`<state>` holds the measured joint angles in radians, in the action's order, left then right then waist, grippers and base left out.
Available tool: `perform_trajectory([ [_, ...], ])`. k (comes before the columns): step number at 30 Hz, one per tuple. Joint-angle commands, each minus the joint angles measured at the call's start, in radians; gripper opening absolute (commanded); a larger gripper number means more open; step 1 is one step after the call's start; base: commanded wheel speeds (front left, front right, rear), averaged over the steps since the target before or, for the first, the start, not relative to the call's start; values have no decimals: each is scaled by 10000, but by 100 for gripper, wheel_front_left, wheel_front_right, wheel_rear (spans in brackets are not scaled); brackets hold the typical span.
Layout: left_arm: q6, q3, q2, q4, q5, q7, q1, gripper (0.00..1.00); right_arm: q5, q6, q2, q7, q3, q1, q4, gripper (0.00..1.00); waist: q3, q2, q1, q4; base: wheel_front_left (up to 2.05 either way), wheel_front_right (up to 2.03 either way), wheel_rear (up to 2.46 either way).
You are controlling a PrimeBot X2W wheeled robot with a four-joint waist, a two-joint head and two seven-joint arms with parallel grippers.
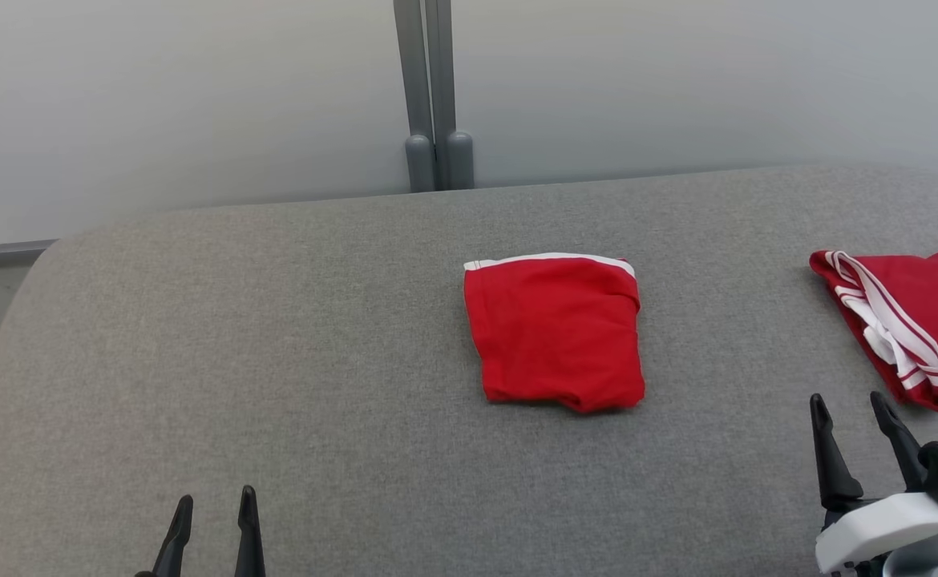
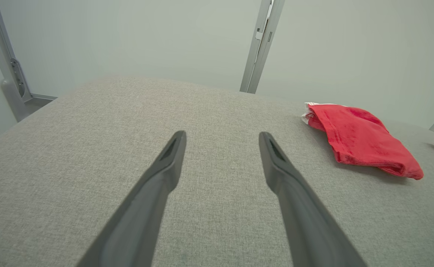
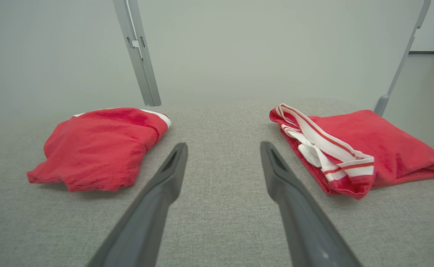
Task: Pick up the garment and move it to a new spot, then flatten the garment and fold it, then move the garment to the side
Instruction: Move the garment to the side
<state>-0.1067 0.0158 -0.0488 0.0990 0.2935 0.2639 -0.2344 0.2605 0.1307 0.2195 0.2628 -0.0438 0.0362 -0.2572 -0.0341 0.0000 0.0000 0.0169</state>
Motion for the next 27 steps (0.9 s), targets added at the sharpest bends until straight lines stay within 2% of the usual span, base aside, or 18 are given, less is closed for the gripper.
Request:
perform_trajectory([
  [1,-51,13,-36,-12,-57,0,103,100,215,-1,-80,24,122,-186,-98,100,88,0,0,53,0,0,0],
  [3,-37,80,-36,-33,-8,0,168,100,591,-1,-84,17,520,-488,-362,100,204,0,0,118,0,0,0],
  [5,-26,191,-36,-25,12,-1,267,100,1485,-1,-205,-554,842,-1028,-635,100,363,0,0,213,0,0,0],
  [8,1,432,-36,-32,85,0,599,100,3057,-1,-292,-2334,1264,-2076,-834,100,822,0,0,408,0,0,0],
  [11,110,806,-36,-9,278,-1,1010,100,3910,1,-322,-4270,1220,-3231,-1447,100,1368,0,0,723,0,0,0],
  [14,187,1219,-36,65,443,0,1378,100,3867,1,-313,-5423,1092,-4299,-2234,100,1743,0,0,1105,0,0,0],
  [17,265,1607,-38,160,588,-1,1647,100,3796,1,-390,-6068,905,-5029,-3123,100,2010,0,0,1601,0,0,0],
  [25,452,2005,-35,251,815,-1,1874,100,3598,1,-607,-6342,541,-6033,-5072,100,2310,0,0,2321,0,0,0],
  [27,522,1980,-35,210,854,0,1841,100,3887,1,-764,-6241,453,-6125,-5284,0,2312,0,0,2265,0,0,0],
])
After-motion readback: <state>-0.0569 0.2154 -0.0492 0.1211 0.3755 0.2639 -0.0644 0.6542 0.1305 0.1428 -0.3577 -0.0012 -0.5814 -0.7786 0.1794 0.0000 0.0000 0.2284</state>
